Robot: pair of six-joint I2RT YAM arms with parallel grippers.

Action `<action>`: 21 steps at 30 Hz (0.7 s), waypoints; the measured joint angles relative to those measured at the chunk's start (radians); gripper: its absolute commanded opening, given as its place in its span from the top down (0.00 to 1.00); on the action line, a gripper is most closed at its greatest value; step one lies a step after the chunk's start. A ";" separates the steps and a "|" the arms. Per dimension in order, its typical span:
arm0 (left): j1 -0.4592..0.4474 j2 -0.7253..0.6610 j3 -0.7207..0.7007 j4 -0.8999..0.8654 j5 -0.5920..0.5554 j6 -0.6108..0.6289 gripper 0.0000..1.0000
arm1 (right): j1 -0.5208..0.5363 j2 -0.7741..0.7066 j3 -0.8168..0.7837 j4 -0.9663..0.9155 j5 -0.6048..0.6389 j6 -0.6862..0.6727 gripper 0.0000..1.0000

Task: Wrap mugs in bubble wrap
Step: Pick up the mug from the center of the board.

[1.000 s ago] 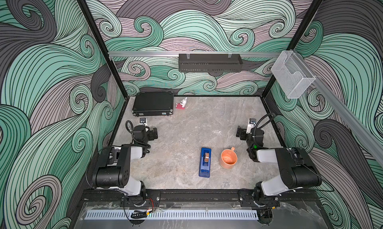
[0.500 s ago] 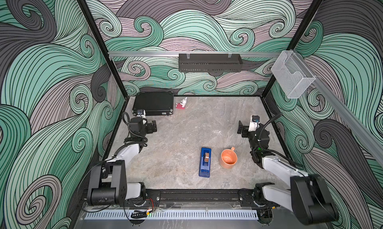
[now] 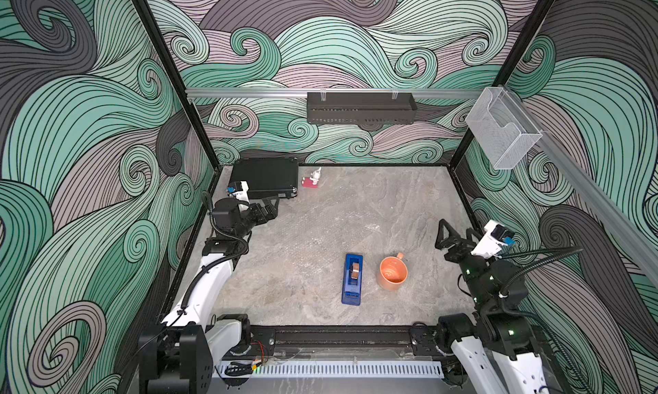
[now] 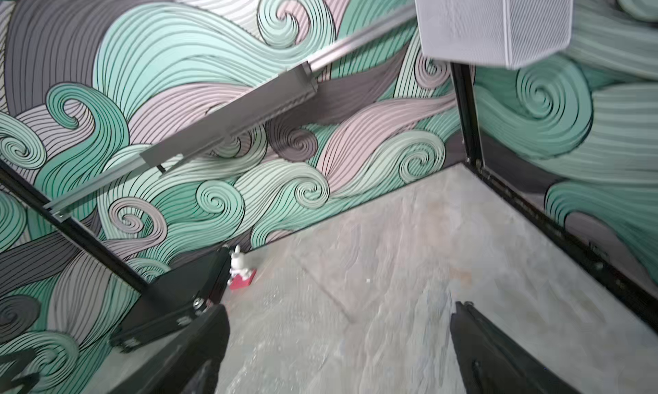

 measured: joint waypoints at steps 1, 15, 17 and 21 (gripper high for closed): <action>-0.009 -0.023 0.002 -0.019 0.012 -0.002 0.01 | 0.000 0.008 0.004 -0.050 -0.021 0.020 0.02; -0.181 -0.248 -0.326 0.035 -0.153 -0.148 0.01 | 0.201 0.395 0.051 -0.486 -0.117 0.197 0.23; -0.191 -0.209 -0.312 0.044 -0.152 -0.157 0.01 | 0.265 0.433 0.055 -0.504 -0.081 0.220 0.25; -0.209 -0.167 -0.297 0.090 -0.146 -0.173 0.01 | 0.362 0.491 0.055 -0.523 -0.020 0.264 0.30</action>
